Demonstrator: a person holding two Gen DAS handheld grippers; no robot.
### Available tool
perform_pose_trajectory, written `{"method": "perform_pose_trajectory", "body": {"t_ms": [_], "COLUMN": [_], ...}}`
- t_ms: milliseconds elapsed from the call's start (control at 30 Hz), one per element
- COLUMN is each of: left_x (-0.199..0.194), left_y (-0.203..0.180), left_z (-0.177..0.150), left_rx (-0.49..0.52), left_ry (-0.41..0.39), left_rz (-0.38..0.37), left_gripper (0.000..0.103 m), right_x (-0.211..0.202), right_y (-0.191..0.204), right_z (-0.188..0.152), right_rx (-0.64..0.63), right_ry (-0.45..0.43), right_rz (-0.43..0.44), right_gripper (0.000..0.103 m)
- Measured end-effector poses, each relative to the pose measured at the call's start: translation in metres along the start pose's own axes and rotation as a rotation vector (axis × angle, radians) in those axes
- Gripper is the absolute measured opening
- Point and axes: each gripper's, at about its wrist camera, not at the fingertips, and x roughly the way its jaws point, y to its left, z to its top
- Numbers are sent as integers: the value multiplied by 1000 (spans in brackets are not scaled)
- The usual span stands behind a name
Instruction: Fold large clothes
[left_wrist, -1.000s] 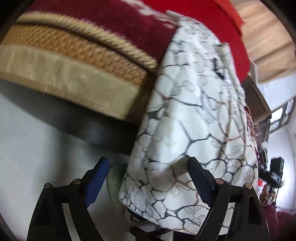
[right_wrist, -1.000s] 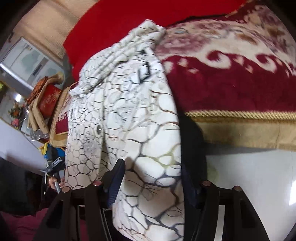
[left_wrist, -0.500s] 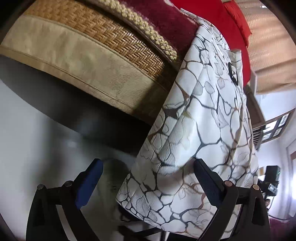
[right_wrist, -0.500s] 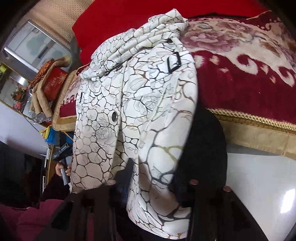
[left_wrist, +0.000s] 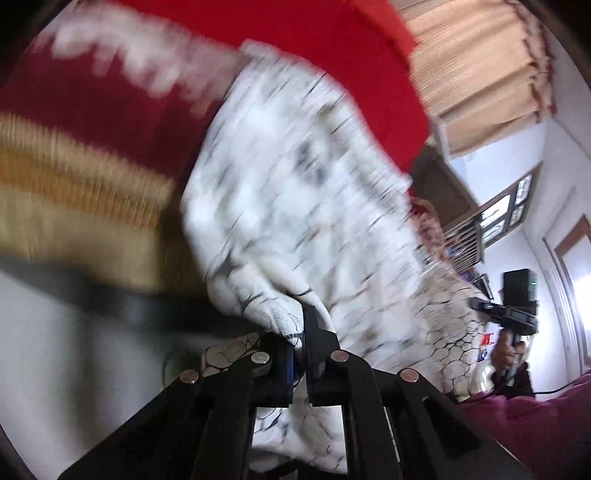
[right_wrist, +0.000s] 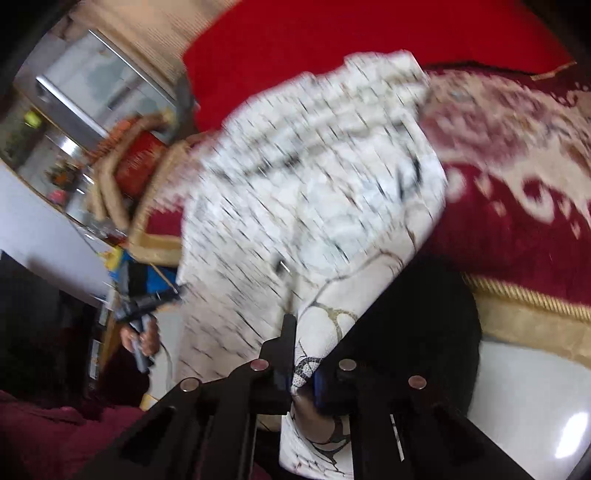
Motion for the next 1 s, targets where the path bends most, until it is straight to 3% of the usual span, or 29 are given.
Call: {"method": "perform_pose_trajectory", "body": {"t_ms": [267,333,400,533,667,767,800,833,933,1000], "left_x": [-56,-49,-40,-17,-8,-9,-11,-14,-20,-22], "left_y": [-77,-92,-96,-81,-59,-48,-45,-43,-40,-41], "left_z": [76,87,91,63,33,23,21,20,18,18], "left_rx": [147,194,209,220,164,117,103,91,78,75], "left_ry": [-158,-122,-72,37,95,95,92,86,68,63], "left_rz": [-34,6,37,96,123,128,127,126,125,127], "left_gripper": [4,4,4,4,4,4,4,4,4,4], "right_x": [-15,-15,-4,12,-3,-20,-24,-27,-32,-23], "right_y": [10,10,7,-14,-40,-57,-66,-71,-94,-101], "right_z": [54,62,64,39,15,-3,-11,-14,-25,-29], "right_rx": [5,-9,-16,14,93,142,167,184,231,255], "right_ry": [-142,-142,-66,81,60,18,5,-6,-93,-72], "right_rz": [152,141,72,42,66,76,80,79,59,90], "right_gripper": [8,8,8,12,14,38,69,80,78,72]}}
